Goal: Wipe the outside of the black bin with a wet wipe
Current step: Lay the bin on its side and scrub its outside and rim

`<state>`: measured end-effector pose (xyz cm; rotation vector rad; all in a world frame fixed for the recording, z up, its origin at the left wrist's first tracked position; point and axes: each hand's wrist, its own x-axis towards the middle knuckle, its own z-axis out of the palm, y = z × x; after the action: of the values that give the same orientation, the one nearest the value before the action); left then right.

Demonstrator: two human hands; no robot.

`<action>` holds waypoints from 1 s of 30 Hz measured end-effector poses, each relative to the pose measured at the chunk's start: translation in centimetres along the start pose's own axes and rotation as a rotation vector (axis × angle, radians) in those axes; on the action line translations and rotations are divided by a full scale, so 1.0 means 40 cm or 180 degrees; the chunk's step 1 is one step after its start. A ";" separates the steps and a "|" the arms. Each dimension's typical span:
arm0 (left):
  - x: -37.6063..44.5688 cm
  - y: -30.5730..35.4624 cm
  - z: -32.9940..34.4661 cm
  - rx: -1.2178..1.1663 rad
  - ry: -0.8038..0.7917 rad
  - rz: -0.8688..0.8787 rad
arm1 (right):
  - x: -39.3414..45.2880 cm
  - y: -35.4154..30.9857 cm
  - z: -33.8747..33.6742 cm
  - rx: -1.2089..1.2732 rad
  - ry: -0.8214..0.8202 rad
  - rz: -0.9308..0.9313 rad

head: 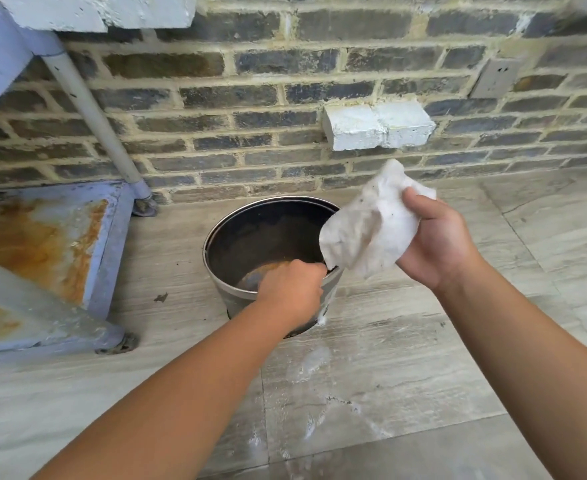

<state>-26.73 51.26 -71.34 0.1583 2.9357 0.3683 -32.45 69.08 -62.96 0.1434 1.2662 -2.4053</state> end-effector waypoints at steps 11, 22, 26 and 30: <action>0.006 -0.128 -0.117 -0.0774 0.0400 -0.0174 | -0.017 -0.037 -0.013 0.0205 -0.0076 -0.0304; -0.172 -0.276 0.039 -0.4239 0.0395 -0.1548 | 0.001 0.026 -0.002 0.0000 -0.0066 -0.0290; -0.218 -0.324 0.091 -0.4697 0.0509 -0.1988 | 0.012 0.053 -0.003 -0.0155 -0.0085 -0.0343; -0.243 -0.362 0.142 -0.4794 0.0513 -0.2630 | 0.038 0.094 0.004 -0.0466 -0.0105 -0.0440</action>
<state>-17.33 37.42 -78.84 -1.1816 1.7631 2.1271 -32.28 66.59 -66.18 -0.0274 1.4746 -2.4065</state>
